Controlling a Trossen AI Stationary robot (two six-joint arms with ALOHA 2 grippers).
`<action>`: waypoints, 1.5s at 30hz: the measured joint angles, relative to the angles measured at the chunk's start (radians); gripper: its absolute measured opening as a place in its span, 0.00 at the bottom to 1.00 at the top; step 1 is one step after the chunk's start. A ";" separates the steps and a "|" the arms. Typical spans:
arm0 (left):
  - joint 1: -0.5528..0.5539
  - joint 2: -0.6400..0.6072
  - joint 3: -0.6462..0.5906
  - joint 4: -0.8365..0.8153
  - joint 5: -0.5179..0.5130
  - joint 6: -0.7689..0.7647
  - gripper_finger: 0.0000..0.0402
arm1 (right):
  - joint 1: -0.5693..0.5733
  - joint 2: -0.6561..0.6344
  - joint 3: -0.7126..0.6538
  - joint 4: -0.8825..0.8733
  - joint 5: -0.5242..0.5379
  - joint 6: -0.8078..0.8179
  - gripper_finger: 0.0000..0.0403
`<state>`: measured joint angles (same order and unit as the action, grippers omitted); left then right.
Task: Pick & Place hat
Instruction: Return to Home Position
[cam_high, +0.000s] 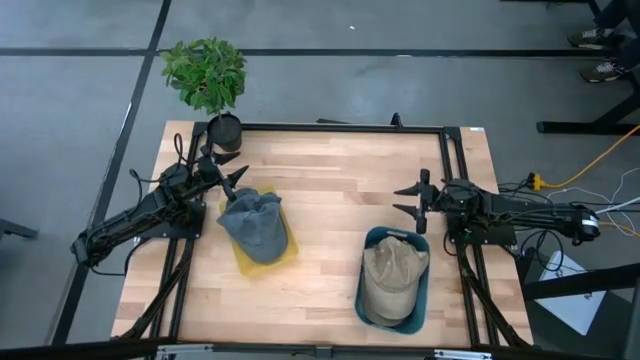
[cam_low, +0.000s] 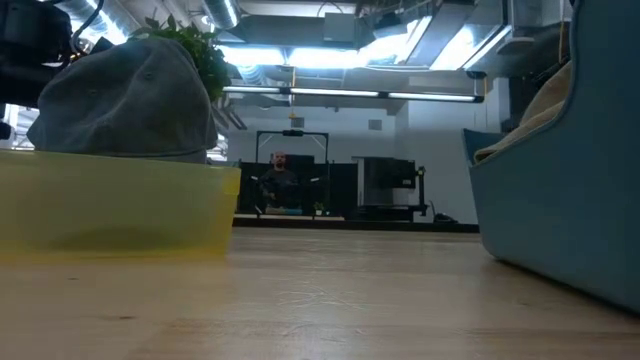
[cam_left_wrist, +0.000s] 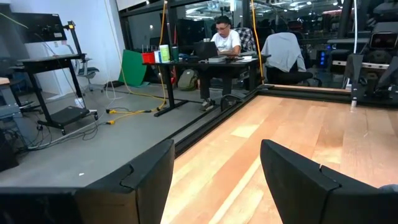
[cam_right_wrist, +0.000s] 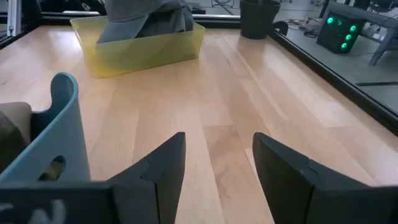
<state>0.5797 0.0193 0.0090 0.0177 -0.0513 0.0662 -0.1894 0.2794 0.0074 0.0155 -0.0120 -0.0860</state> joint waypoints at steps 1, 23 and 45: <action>0.000 0.000 0.000 0.000 0.000 0.000 0.59 | 0.000 0.000 0.000 0.000 -0.003 0.000 0.46; 0.000 0.000 0.000 0.000 0.000 0.000 0.59 | 0.000 0.000 0.000 0.009 -0.061 0.028 0.46; 0.000 0.000 0.000 0.000 0.000 0.000 0.59 | 0.000 0.000 0.000 0.009 -0.060 0.028 0.46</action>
<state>0.5797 0.0193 0.0090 0.0177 -0.0515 0.0662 -0.1894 0.2794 0.0074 0.0246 -0.0724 -0.0577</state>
